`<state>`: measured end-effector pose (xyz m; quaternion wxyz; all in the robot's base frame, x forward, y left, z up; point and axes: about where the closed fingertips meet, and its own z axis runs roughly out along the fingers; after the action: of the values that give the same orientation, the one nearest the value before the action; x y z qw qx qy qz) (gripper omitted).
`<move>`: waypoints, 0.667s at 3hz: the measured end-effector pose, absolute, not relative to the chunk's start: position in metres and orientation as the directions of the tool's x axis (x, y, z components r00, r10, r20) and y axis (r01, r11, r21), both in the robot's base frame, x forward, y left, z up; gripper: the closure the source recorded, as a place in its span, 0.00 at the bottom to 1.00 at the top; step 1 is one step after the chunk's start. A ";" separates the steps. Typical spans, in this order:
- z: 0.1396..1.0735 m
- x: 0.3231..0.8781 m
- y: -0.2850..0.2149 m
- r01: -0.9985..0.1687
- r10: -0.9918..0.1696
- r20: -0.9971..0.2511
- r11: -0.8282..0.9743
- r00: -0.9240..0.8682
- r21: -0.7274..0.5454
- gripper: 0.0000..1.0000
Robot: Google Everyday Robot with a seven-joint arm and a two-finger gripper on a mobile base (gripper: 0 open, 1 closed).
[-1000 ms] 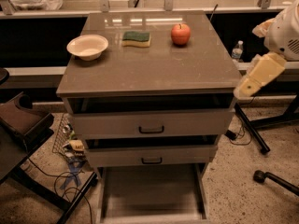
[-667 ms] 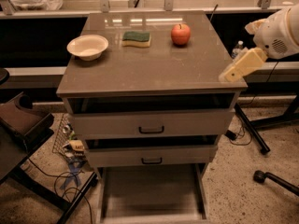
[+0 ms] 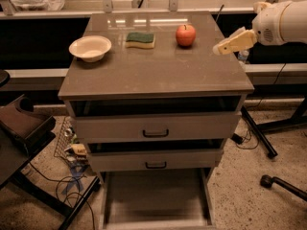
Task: Place apple into bottom drawer
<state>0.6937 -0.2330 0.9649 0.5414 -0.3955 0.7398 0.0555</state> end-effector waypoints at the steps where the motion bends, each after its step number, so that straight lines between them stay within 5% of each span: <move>1: 0.965 0.694 -0.233 -0.646 -0.525 -0.845 0.681 -0.101 -0.346 0.00; 2: 0.951 0.709 -0.217 -0.651 -0.474 -0.875 0.696 -0.100 -0.303 0.00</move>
Offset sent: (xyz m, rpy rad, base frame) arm 0.0354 0.0328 -0.0322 0.1482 0.0037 0.0060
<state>0.7085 -0.2172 0.9508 0.5517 -0.3813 0.7374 0.0800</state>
